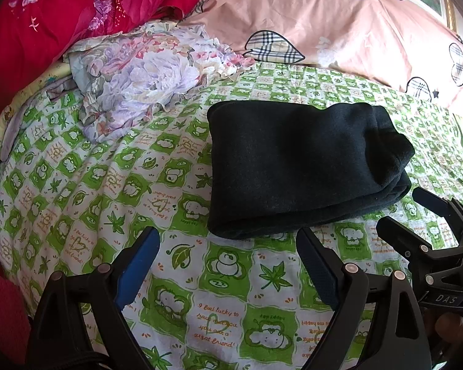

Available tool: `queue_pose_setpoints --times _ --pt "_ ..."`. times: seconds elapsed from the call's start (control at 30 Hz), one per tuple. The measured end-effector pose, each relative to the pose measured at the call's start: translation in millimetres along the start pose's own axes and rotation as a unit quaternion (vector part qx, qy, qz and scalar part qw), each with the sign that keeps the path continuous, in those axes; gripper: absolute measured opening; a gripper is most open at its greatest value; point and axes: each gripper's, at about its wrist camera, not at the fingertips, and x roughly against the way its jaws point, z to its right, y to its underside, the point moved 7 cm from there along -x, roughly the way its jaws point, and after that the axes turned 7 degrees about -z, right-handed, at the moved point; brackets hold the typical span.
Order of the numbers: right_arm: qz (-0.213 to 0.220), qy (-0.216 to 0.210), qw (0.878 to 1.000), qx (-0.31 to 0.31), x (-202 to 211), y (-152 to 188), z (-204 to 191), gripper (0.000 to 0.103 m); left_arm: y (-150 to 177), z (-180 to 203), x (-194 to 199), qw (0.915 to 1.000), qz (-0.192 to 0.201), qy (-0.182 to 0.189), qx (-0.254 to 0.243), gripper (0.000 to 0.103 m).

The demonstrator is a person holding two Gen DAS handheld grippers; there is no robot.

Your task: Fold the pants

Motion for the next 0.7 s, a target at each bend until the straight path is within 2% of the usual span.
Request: queue_pose_setpoints --times 0.7 --pt "-0.004 -0.002 1.0 -0.003 -1.3 0.9 -0.2 0.102 0.5 0.2 -2.3 1.0 -0.003 0.003 -0.002 0.091"
